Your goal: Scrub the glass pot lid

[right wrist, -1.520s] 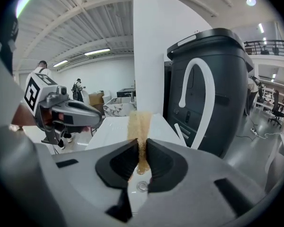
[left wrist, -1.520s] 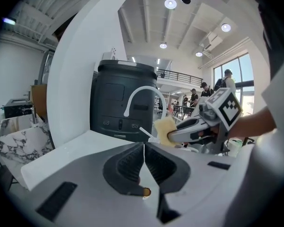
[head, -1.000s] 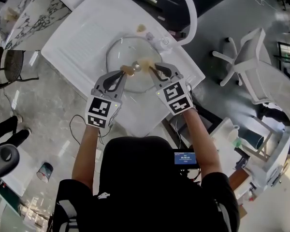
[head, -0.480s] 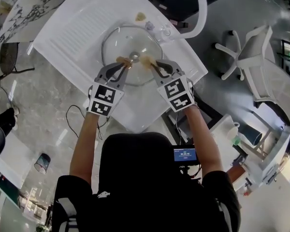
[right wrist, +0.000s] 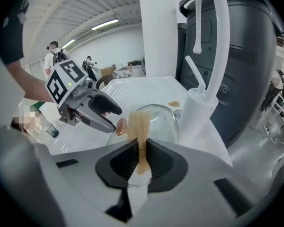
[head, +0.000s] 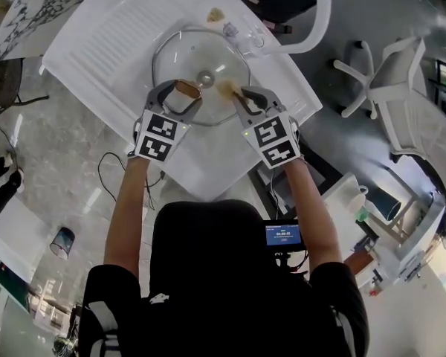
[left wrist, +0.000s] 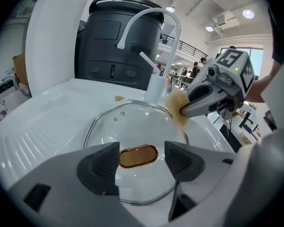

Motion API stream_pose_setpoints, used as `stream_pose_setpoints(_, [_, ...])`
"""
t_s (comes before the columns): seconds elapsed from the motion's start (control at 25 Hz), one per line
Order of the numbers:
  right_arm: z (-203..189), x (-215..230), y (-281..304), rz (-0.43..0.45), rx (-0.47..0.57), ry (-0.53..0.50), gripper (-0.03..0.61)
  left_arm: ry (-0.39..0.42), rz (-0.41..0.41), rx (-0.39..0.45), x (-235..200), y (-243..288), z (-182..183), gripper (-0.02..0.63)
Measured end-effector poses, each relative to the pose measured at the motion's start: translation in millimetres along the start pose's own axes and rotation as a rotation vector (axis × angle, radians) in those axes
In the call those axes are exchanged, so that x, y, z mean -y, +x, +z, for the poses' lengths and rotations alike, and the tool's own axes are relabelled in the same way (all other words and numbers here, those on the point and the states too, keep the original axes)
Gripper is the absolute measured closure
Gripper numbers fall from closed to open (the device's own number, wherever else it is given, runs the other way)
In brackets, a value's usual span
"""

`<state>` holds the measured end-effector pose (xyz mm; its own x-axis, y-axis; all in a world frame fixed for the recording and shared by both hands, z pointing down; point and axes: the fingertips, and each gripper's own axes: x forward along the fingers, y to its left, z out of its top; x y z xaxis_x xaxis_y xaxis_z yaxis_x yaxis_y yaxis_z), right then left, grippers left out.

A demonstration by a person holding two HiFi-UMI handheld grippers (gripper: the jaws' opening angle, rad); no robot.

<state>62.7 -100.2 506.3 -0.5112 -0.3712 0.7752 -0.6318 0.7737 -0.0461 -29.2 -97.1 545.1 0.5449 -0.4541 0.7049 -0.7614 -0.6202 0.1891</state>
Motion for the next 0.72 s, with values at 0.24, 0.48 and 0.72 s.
stream_pose_setpoints(0.24, [-4.5,1.1,3.6,0.0,0.0,0.008,0.551,0.022,0.001,-0.026,-1.0,14.1,-7.8,0.313])
stream_pose_setpoints(0.48, [-10.3,-0.3,2.4,-0.002,-0.002,0.019,0.551,0.029,0.045,-0.046,-3.6,21.4,-14.8,0.296])
stream_pose_setpoints(0.72, [-13.7,3.5,1.9,-0.014,-0.008,0.023,0.551,0.016,0.058,-0.067,-8.6,28.5,-18.3,0.298])
